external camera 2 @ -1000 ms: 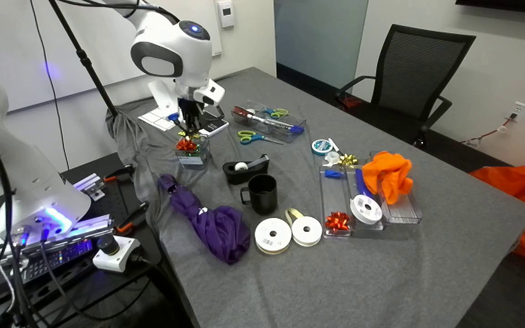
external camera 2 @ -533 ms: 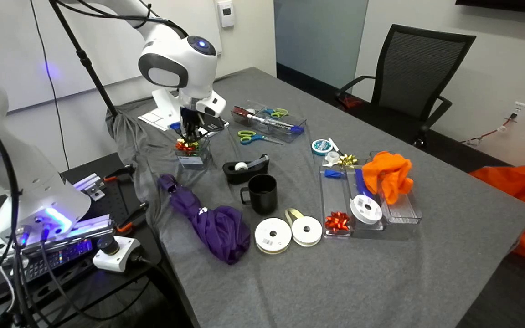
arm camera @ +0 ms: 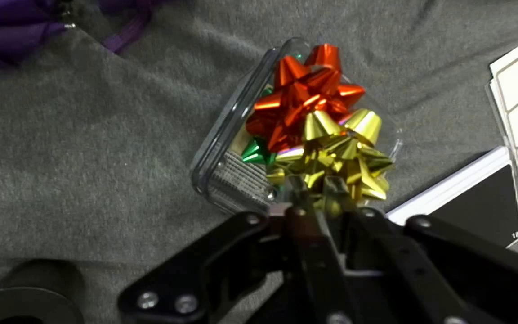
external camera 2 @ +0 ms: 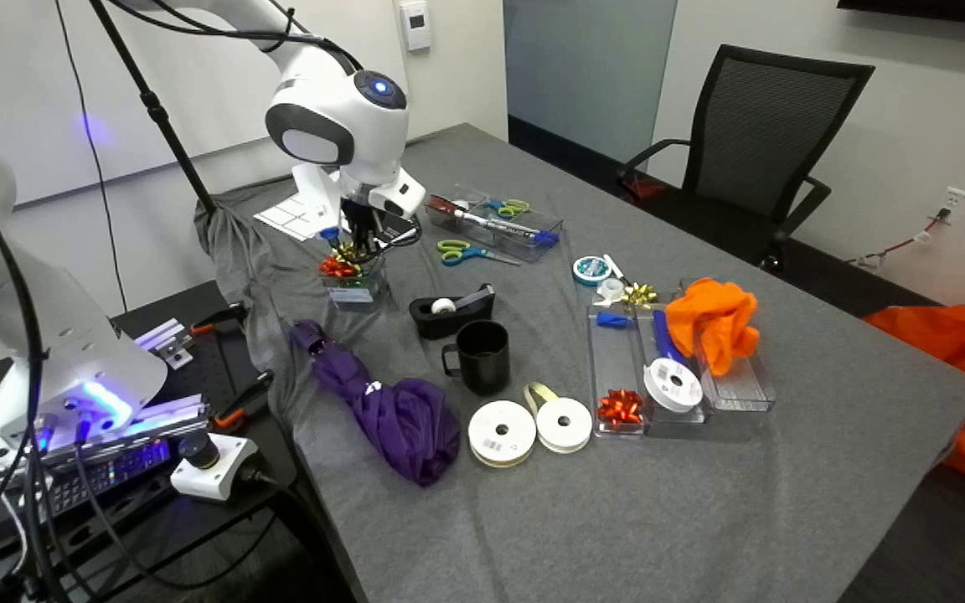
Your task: Pick up one gold gift bow from the table and put it in the clear storage container with other gift bows
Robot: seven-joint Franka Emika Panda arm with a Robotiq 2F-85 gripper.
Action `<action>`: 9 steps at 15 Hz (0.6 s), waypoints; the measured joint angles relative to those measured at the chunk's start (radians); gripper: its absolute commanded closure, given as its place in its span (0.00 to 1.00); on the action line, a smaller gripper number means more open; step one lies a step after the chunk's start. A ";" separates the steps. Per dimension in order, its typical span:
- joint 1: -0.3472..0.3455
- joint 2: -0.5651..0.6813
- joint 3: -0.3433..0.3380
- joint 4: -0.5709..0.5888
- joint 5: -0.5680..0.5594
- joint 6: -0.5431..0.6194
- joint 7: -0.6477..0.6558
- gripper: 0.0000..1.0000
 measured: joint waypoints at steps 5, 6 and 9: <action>-0.001 -0.001 0.000 0.000 0.000 0.010 0.000 0.17; -0.001 -0.002 0.000 0.000 -0.001 0.011 -0.002 0.10; -0.006 -0.021 -0.001 -0.007 -0.004 0.024 -0.033 0.00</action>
